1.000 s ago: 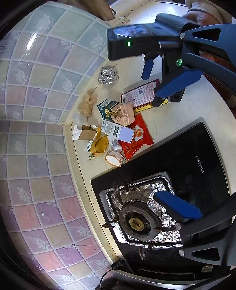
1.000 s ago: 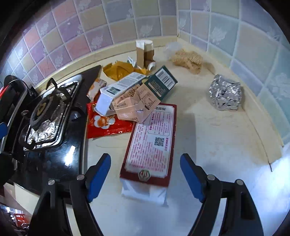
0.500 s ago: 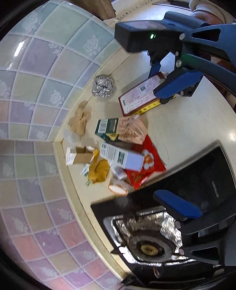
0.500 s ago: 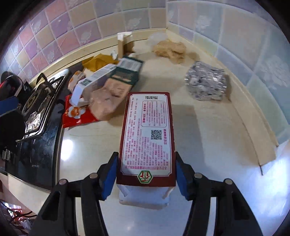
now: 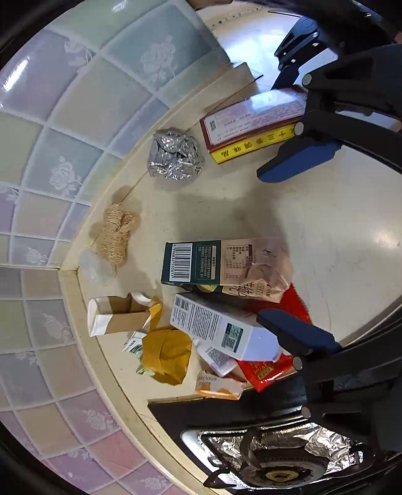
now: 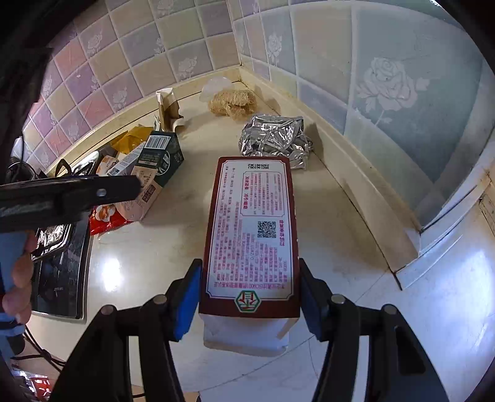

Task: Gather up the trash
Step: 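Grasp the red-and-white medicine box with the right gripper while the left grasps the green snack bag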

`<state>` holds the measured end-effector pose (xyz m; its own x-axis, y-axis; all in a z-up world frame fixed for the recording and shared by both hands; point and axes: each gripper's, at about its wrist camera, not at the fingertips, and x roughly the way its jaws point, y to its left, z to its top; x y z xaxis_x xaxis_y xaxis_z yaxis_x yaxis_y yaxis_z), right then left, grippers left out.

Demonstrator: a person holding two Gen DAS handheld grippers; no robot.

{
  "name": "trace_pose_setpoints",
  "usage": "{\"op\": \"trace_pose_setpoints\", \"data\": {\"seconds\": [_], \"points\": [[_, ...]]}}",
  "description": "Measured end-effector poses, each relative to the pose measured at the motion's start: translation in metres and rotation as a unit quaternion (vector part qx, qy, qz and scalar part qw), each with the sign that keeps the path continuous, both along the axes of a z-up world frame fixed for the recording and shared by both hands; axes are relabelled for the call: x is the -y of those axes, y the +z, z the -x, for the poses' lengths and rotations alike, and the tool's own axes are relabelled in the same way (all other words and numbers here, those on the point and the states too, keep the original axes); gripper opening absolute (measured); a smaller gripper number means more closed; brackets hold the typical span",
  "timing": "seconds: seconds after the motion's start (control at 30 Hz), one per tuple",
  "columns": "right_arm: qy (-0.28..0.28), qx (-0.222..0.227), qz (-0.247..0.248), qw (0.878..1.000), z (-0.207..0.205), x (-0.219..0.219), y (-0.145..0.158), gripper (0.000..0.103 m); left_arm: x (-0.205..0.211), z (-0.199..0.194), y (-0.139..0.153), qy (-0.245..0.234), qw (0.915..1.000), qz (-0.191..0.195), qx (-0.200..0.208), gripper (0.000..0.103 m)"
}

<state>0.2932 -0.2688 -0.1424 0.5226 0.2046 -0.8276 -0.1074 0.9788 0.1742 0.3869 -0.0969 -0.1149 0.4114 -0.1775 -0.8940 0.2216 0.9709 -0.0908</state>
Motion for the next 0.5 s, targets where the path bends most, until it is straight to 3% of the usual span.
{"op": "trace_pose_setpoints", "data": {"seconds": [0.27,0.5], "points": [[0.009,0.0,-0.01,1.0,-0.006,0.0,-0.004,0.058,0.01,-0.023,-0.028,0.021,0.9986,-0.037,-0.032,0.075],[0.007,-0.004,-0.014,1.0,-0.013,0.001,-0.008,0.058,0.013,-0.041,-0.044,0.034,0.9965,-0.055,-0.053,0.055]]}}
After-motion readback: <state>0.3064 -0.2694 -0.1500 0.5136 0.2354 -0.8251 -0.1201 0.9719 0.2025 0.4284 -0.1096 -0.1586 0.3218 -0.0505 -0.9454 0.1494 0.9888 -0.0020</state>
